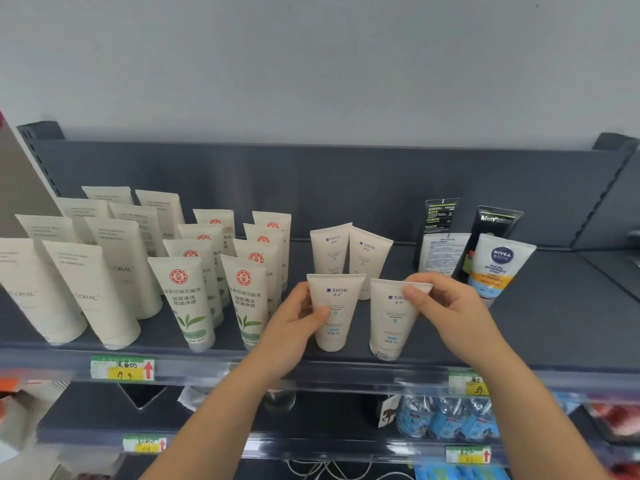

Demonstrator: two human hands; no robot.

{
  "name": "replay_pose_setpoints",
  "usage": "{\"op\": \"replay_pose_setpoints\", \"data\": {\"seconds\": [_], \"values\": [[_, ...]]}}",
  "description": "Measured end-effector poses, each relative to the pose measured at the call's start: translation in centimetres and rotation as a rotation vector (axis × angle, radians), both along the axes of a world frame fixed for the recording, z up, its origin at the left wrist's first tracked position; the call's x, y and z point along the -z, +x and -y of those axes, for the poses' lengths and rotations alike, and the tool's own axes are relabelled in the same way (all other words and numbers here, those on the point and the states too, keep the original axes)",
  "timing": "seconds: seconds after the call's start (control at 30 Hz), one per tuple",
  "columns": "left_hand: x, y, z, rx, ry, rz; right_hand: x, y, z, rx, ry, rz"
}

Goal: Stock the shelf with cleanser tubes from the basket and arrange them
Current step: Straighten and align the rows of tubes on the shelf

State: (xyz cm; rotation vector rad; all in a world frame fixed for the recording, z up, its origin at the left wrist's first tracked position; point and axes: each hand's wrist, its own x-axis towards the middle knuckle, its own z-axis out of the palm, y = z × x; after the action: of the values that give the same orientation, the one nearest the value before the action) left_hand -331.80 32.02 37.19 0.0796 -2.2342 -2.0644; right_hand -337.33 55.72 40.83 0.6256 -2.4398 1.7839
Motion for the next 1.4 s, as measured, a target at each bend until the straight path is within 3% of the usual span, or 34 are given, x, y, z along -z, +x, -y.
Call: {"op": "replay_pose_setpoints", "data": {"seconds": [0.33,0.53,1.17,1.27,1.4], "values": [[-3.4,0.2,-1.3,-0.136,0.001,-0.155,-0.7,0.4,-0.1,0.005,0.026,-0.018],[-4.4,0.1,-1.2,-0.2,-0.184,-0.107,-1.2,0.4,-0.1,0.022,0.093,-0.049],[-5.1,0.9,-1.5,-0.17,-0.262,-0.113,-1.8,0.3,-0.3,-0.008,0.112,-0.014],[-7.0,0.8,-1.5,-0.146,-0.396,-0.171,-3.7,-0.3,-0.4,0.019,0.136,-0.058],[-13.0,-0.9,-0.9,-0.124,-0.82,-0.32,-7.8,-2.4,0.5,0.104,0.24,-0.187]]}}
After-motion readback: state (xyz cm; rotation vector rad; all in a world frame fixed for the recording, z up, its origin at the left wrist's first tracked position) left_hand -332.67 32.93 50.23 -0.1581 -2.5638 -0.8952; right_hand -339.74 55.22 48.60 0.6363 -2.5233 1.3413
